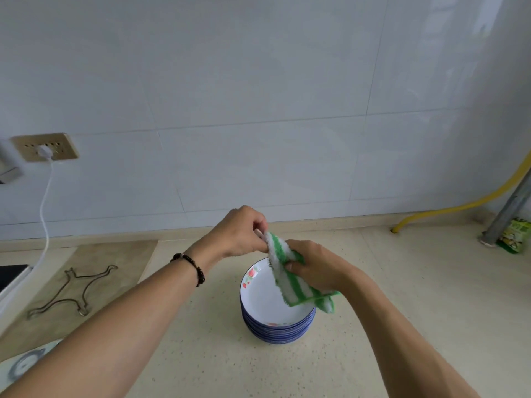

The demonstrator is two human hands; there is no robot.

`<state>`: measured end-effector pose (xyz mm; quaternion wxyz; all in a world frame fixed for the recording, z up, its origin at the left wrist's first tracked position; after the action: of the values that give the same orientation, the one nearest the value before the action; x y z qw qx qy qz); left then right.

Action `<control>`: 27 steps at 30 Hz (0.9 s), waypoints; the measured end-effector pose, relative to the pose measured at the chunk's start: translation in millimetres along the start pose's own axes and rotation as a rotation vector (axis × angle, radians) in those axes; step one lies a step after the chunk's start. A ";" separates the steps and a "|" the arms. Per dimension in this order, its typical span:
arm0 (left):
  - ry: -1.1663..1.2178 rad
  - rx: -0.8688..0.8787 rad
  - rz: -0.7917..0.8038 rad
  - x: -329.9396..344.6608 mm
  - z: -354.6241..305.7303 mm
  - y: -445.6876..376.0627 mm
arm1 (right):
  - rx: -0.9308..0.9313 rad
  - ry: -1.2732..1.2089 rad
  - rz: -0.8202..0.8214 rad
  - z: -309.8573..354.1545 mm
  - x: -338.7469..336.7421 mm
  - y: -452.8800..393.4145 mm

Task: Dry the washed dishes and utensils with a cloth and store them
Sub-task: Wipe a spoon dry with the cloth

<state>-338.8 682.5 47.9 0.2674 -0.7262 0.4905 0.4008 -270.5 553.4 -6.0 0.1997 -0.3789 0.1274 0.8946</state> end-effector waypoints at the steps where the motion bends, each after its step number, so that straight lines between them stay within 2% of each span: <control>1: -0.200 0.063 0.024 1.5 -3.2 1.1 | 0.002 0.034 0.005 -0.2 -3.1 0.5; 3: -0.476 0.166 0.077 7.2 -8.0 6.7 | 0.015 0.041 -0.014 -3.7 -7.4 1.3; 4: -0.516 0.191 0.088 8.1 -9.3 9.1 | 0.022 0.009 -0.042 -5.9 -8.9 1.3; 6: -0.492 0.192 0.047 4.9 -11.1 10.1 | 0.017 -0.114 -0.153 -10.0 -13.1 0.6; 9: -0.360 0.080 -0.013 -0.1 -6.1 8.2 | 0.003 -0.336 -0.342 -15.0 -18.4 2.6; 13: -0.192 -0.070 -0.008 5.2 8.2 8.6 | -0.004 -0.648 -0.451 -19.6 -16.6 6.9; 16: -0.205 -0.107 -0.036 3.7 6.8 11.4 | 0.029 -0.839 -0.534 -26.1 -9.2 7.2; 19: -0.186 -0.127 -0.040 3.9 0.0 16.8 | 0.033 -0.964 -0.604 -30.0 -7.7 4.8; 23: -0.532 -0.053 -0.013 3.0 -18.1 24.1 | 0.046 -1.017 -0.646 -31.5 -8.3 0.2; 25: -0.456 -0.012 0.062 1.3 -25.8 22.0 | 0.065 -1.085 -0.676 -32.9 -7.3 -0.2; 27: -0.258 -0.010 0.109 2.2 -26.7 19.6 | 0.080 -1.151 -0.692 -31.2 -7.0 1.6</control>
<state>-348.1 653.1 60.4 0.3023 -0.6420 0.4887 0.5075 -247.3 538.3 -22.1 0.5248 0.1471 -0.0951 0.8330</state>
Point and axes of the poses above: each hand's wrist, its own y-axis away from the middle knuckle, its own x-axis out of the palm, z = x × y, the point moved 7 cm from there along -y, towards the middle knuckle, and after that the axes turned 3 degrees about -y, right-handed, at the moved point
